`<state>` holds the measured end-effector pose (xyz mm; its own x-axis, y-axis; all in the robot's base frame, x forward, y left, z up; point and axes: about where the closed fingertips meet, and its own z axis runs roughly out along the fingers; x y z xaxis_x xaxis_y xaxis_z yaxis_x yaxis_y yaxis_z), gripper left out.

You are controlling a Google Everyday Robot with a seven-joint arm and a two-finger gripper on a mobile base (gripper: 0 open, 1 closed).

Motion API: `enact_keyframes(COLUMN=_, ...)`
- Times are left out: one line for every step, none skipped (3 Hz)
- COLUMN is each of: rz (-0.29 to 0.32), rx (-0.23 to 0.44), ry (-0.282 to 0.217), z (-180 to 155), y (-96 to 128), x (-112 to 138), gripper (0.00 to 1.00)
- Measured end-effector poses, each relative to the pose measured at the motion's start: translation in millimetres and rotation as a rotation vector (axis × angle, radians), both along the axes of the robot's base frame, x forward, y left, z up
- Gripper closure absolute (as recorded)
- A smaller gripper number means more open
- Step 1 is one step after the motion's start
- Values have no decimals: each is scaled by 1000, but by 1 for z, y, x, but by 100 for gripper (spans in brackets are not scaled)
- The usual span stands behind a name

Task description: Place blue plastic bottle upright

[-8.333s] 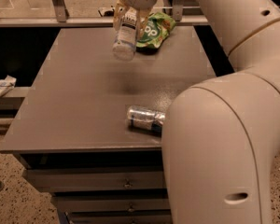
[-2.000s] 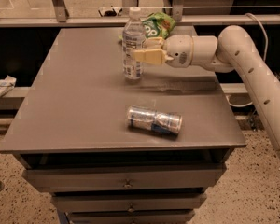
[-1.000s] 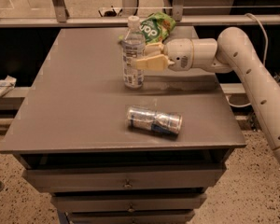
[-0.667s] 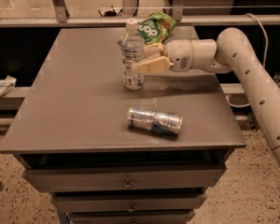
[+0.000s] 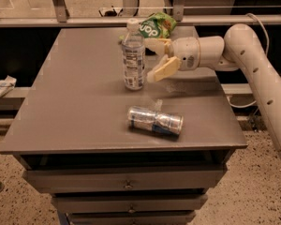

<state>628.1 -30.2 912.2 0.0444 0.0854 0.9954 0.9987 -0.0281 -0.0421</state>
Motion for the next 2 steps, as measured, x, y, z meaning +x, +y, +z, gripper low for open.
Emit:
enact_keyframes(rz=-81, rx=-53, ry=-26, z=21, y=-42, x=-13, gripper=0)
enact_keyframes(rz=-81, rx=-51, ry=-7, z=22, y=-41, x=-14, gripper=0)
